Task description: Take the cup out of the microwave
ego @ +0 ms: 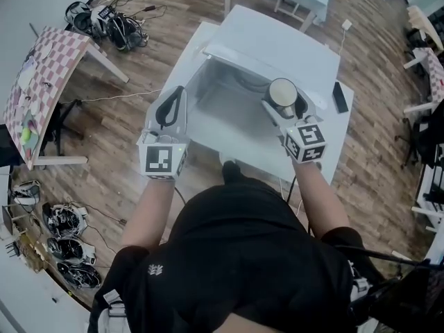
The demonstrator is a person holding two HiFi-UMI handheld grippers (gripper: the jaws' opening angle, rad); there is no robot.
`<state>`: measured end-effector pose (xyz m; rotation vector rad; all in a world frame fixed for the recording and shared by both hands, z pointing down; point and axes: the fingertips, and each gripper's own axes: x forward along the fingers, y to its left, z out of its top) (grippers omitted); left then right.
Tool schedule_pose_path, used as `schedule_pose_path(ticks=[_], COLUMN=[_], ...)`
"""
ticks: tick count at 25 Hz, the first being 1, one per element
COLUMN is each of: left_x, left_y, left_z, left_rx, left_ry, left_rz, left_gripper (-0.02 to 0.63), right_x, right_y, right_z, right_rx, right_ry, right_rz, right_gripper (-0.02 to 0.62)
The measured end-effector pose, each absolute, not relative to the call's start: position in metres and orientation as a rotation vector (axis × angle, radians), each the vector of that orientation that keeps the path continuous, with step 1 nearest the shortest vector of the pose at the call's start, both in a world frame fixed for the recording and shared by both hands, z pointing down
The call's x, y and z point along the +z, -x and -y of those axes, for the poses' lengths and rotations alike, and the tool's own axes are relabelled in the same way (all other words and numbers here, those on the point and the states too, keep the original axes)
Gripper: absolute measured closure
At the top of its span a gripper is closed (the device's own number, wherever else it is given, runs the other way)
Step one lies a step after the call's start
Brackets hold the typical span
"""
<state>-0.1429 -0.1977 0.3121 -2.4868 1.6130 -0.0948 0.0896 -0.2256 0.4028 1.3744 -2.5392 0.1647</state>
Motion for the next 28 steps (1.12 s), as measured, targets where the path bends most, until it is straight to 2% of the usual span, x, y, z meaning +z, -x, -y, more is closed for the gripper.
schedule_pose_path(ticks=[12,28], left_x=[0.272,0.269], left_y=[0.158,0.152], left_z=[0.199,0.204], left_rx=[-0.080,-0.077], left_ry=[2.441,2.454], left_rz=[-1.638,-1.643], left_gripper=[0.603,0.603], right_x=[0.348,0.325], right_y=[-0.106,-0.119], right_z=[0.220,0.230], right_rx=[0.164,0.169], right_ry=[-1.395,-1.406], right_rz=[2.579,2.593], right_gripper=[0.210,0.210])
